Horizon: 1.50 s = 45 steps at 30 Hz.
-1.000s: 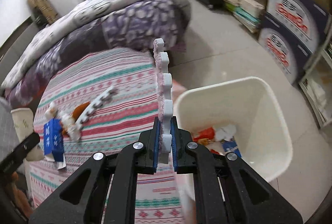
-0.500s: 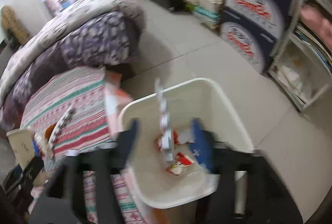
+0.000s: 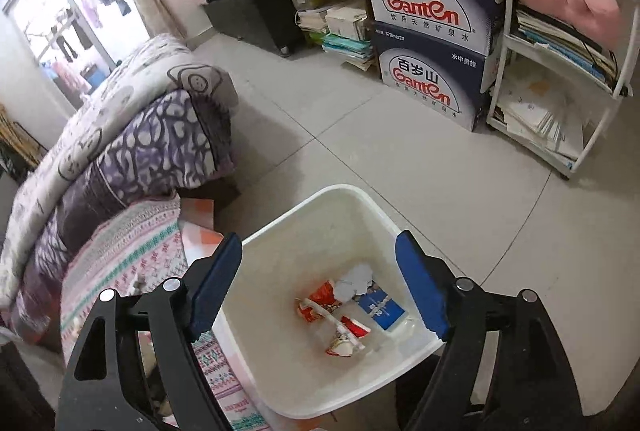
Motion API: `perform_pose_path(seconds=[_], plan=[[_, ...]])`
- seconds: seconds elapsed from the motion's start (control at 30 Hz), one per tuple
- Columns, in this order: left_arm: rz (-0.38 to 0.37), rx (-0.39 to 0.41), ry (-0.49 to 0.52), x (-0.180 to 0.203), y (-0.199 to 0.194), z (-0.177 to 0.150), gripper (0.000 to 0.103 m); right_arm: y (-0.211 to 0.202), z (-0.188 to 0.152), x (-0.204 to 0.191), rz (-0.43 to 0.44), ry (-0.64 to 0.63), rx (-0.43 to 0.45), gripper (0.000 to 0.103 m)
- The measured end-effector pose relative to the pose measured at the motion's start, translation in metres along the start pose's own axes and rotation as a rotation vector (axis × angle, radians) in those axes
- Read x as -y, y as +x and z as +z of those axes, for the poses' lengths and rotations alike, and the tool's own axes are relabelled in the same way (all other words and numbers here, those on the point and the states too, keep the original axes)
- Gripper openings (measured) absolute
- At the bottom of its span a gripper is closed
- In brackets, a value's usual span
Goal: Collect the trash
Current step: 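Drop the foam strip into the bin with the right tool while the left tool drops the paper cup there, then grasp the blue tissue box with the left tool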
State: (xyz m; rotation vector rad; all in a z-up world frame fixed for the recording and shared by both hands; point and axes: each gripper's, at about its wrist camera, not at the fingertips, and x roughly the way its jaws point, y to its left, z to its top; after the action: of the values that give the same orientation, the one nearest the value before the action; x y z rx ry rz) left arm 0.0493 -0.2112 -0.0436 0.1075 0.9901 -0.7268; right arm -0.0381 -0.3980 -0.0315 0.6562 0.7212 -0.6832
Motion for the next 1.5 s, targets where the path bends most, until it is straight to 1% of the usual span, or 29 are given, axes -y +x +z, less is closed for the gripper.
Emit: perform_pose_path(seconds=[0.07,0.1,0.13,0.2,0.23,0.3,0.4,0.43,0.47,0.53,0.57,0.6,0.63,0.7,0.77,0.83,0.97,1.03,1.17,1.2,1.23,1.3,1.33,1.37,1.47,1.5], plan=[[-0.051,0.002,0.0,0.005,0.003,0.0,0.072,-0.002,0.001,-0.001,0.003,0.011,0.009,0.076],[-0.058,0.011,-0.002,0.005,0.003,0.001,0.074,-0.004,0.001,-0.001,0.009,0.021,0.012,0.077],[-0.068,0.02,-0.015,0.004,0.002,0.001,0.08,-0.005,0.001,-0.002,0.019,0.032,0.014,0.078],[-0.078,0.017,-0.047,-0.003,0.001,0.002,0.083,-0.005,0.0,-0.004,0.038,0.048,0.009,0.081],[-0.07,0.016,-0.061,-0.008,-0.001,0.003,0.084,-0.005,-0.001,-0.007,0.044,0.046,0.005,0.081],[-0.031,0.025,-0.09,-0.024,-0.006,0.006,0.084,-0.003,-0.006,-0.015,0.057,0.034,-0.01,0.082],[0.043,0.038,-0.155,-0.057,-0.018,0.011,0.085,0.001,-0.013,-0.029,0.08,0.009,-0.036,0.084],[0.07,0.042,-0.177,-0.069,-0.022,0.013,0.085,0.003,-0.016,-0.034,0.085,-0.003,-0.044,0.084],[0.135,0.051,-0.207,-0.086,-0.028,0.015,0.085,0.004,-0.018,-0.038,0.089,-0.011,-0.049,0.085],[0.241,0.058,-0.244,-0.112,-0.036,0.018,0.085,0.007,-0.025,-0.05,0.103,-0.038,-0.072,0.087],[0.322,0.055,-0.273,-0.131,-0.041,0.019,0.085,0.008,-0.028,-0.055,0.109,-0.054,-0.082,0.087],[0.371,0.047,-0.292,-0.144,-0.043,0.019,0.085,0.01,-0.033,-0.063,0.113,-0.079,-0.095,0.087],[0.437,0.025,-0.32,-0.163,-0.044,0.019,0.085,0.012,-0.038,-0.071,0.116,-0.104,-0.104,0.087],[0.518,-0.014,-0.37,-0.196,-0.044,0.015,0.085,0.015,-0.046,-0.082,0.121,-0.15,-0.12,0.087],[0.576,-0.047,-0.414,-0.226,-0.044,0.008,0.085,0.016,-0.052,-0.092,0.123,-0.185,-0.13,0.087],[0.629,-0.106,-0.443,-0.254,-0.038,0.001,0.085,0.018,-0.058,-0.103,0.127,-0.223,-0.144,0.088],[0.64,-0.176,-0.49,-0.289,-0.031,-0.011,0.085,0.022,-0.072,-0.123,0.139,-0.28,-0.174,0.089],[0.636,-0.207,-0.508,-0.3,-0.025,-0.017,0.085,0.024,-0.079,-0.132,0.147,-0.306,-0.187,0.089],[0.589,-0.273,-0.545,-0.319,-0.013,-0.037,0.085,0.028,-0.096,-0.152,0.162,-0.378,-0.218,0.089],[0.575,-0.274,-0.55,-0.32,-0.012,-0.041,0.085,0.03,-0.103,-0.159,0.167,-0.404,-0.226,0.089],[0.559,-0.268,-0.555,-0.322,-0.014,-0.044,0.08,0.03,-0.106,-0.163,0.171,-0.419,-0.231,0.089],[0.509,-0.242,-0.562,-0.324,-0.02,-0.048,0.063,0.033,-0.115,-0.173,0.19,-0.455,-0.247,0.089],[0.494,-0.232,-0.561,-0.324,-0.024,-0.048,0.057,0.034,-0.118,-0.177,0.199,-0.468,-0.249,0.089],[0.486,-0.219,-0.555,-0.323,-0.031,-0.049,0.056,0.034,-0.123,-0.181,0.209,-0.484,-0.249,0.089],[0.497,-0.17,-0.538,-0.32,-0.057,-0.049,0.055,0.033,-0.138,-0.198,0.251,-0.551,-0.259,0.089],[0.488,-0.149,-0.543,-0.319,-0.068,-0.048,0.055,0.033,-0.145,-0.207,0.267,-0.592,-0.261,0.089]])
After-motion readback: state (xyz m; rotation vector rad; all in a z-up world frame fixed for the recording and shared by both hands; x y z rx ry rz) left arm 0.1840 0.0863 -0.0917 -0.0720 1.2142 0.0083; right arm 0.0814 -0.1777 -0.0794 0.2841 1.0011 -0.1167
